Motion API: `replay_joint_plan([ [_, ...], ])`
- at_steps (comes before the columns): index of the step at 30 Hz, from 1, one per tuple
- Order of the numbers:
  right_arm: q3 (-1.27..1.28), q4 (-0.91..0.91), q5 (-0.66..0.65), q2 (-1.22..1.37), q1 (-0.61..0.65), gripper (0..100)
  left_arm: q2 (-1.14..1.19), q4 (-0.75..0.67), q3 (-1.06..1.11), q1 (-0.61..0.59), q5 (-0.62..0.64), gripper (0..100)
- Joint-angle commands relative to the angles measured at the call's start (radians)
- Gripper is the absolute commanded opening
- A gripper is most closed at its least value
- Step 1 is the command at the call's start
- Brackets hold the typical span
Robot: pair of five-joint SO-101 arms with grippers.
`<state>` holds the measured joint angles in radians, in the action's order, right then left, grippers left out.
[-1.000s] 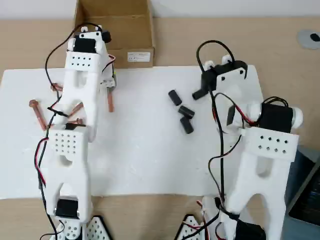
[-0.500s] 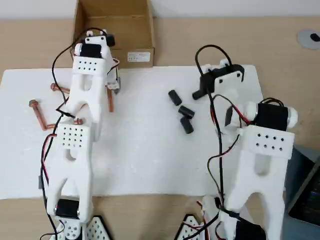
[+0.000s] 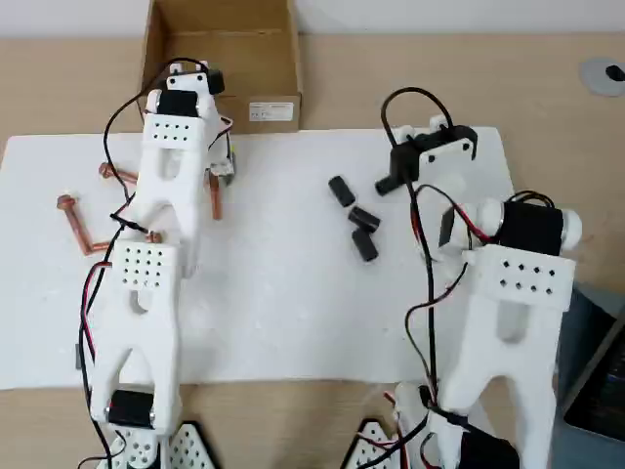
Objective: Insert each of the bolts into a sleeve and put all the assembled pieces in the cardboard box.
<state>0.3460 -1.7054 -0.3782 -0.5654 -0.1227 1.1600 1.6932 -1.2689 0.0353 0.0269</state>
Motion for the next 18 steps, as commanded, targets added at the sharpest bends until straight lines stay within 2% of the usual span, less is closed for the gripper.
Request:
replay_joint_plan([
  [1,-0.001,0.017,0.002,-0.027,-0.013,1.0,0.021,-0.04,-0.017,-0.028,0.002,7],
  [8,-0.001,0.017,0.002,-0.027,-0.01,1.0,0.027,-0.038,-0.017,-0.028,0.0,4],
  [11,-0.002,0.017,0.002,-0.027,-0.01,1.0,0.027,-0.037,-0.015,-0.028,-0.005,0],
  [15,-0.004,0.017,0.003,-0.031,-0.01,1.0,0.016,-0.034,-0.023,-0.031,-0.005,0],
  [18,-0.028,0.009,0.006,-0.031,-0.008,1.0,-0.022,0.025,-0.101,-0.031,-0.006,0],
])
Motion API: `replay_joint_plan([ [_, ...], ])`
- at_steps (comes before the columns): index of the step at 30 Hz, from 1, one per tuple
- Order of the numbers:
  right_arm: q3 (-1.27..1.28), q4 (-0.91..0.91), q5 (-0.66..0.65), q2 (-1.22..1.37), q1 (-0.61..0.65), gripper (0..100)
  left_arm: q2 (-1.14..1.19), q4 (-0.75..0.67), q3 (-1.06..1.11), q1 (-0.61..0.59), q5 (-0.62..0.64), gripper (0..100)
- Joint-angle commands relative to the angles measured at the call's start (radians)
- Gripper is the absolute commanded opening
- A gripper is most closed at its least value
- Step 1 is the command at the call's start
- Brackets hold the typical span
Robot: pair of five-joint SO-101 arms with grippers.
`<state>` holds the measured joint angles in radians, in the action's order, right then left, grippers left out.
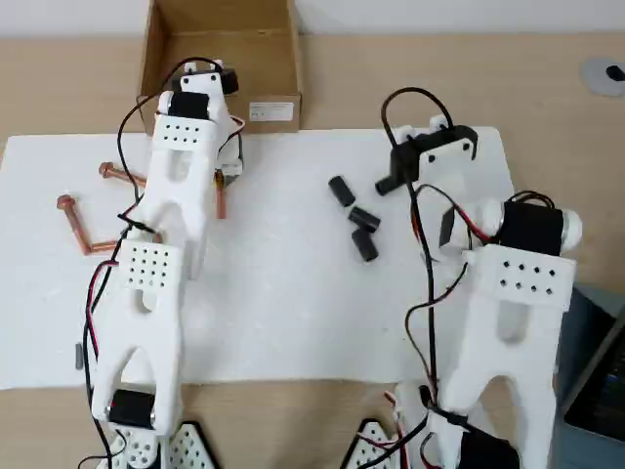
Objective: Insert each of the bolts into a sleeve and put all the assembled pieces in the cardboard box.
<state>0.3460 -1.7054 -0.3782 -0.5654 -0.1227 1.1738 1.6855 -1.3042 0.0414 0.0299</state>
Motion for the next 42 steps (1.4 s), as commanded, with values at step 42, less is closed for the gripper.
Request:
replay_joint_plan([
  [42,-0.216,-0.077,0.057,-0.381,-0.015,0.9,-1.696,0.068,1.017,-0.061,-0.247,0],
])
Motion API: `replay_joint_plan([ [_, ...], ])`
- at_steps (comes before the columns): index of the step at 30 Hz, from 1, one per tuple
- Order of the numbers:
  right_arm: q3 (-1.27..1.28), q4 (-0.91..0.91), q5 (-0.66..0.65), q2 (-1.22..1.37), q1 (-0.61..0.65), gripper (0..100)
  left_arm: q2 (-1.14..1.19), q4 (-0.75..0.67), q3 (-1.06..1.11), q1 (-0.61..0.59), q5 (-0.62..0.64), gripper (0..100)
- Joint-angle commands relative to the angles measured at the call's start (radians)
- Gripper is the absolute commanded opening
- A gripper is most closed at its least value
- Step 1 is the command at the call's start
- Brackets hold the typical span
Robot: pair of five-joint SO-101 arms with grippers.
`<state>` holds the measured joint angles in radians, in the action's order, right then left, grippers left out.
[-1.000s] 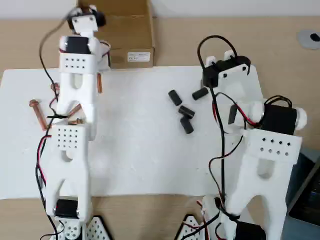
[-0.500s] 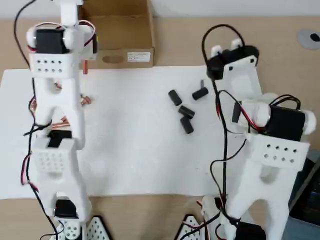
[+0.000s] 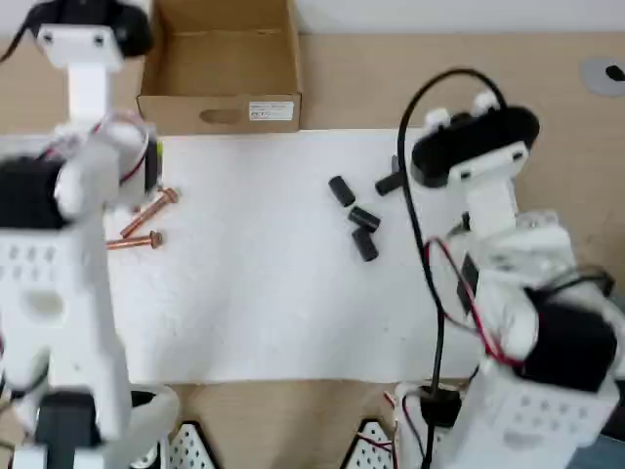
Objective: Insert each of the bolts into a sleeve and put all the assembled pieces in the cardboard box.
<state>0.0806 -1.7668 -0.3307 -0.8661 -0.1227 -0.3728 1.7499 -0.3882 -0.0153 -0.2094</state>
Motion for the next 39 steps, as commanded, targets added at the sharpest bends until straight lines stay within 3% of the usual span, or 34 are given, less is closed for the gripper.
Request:
replay_joint_plan([
  [1,0.081,-0.012,0.009,-0.114,-0.015,0.9,-0.193,0.003,0.144,-0.006,-0.006,0],
  [8,0.363,0.098,0.014,-0.397,-0.015,0.9,-0.509,-0.023,0.436,-0.006,0.023,0],
  [15,0.627,0.224,0.23,-0.645,-0.007,0.9,-0.786,-0.235,0.769,-0.005,0.175,0],
  [20,0.769,0.298,0.267,-0.716,-0.001,0.9,-0.97,-0.376,0.993,0.0,0.256,0],
  [29,0.924,0.446,0.33,-0.733,0.219,0.9,-1.262,-0.592,1.33,0.006,0.468,0],
  [39,1.012,0.598,0.351,-0.734,0.467,0.9,-1.454,-0.712,1.533,0.173,0.654,0],
])
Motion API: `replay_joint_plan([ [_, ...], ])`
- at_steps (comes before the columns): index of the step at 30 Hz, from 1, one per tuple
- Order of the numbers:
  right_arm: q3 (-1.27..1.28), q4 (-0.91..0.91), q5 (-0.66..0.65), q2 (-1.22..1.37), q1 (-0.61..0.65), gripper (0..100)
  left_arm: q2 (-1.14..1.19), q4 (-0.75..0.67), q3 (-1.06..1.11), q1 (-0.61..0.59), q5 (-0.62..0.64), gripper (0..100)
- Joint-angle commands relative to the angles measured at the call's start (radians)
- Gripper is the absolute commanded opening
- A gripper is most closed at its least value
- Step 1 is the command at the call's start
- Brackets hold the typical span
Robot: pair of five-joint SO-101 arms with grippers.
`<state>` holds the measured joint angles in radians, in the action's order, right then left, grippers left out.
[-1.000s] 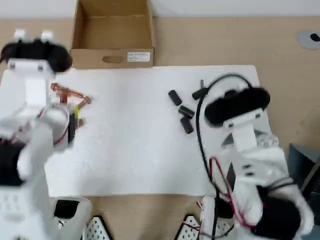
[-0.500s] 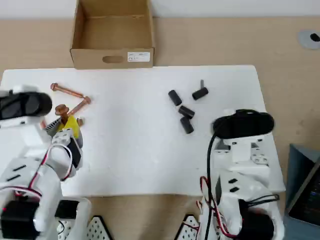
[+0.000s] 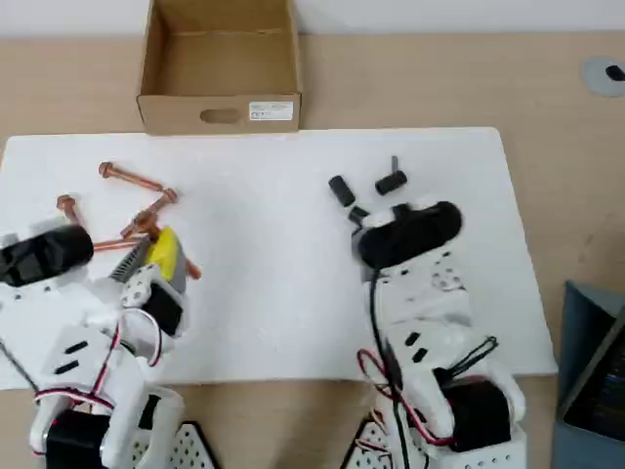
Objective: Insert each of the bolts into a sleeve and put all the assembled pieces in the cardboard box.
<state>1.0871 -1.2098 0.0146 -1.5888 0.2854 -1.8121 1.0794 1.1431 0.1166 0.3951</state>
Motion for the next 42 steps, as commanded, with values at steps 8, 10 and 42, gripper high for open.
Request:
replay_joint_plan([
  [8,0.054,0.048,0.005,-0.012,0.28,0.9,-0.012,-0.193,0.0,0.163,0.11,0],
  [10,0.056,0.049,0.003,-0.012,0.323,0.9,-0.012,-0.226,0.0,0.187,0.124,0],
  [42,0.031,0.265,-0.095,-0.01,0.536,0.9,-0.008,-0.328,0.005,0.308,0.21,0],
])
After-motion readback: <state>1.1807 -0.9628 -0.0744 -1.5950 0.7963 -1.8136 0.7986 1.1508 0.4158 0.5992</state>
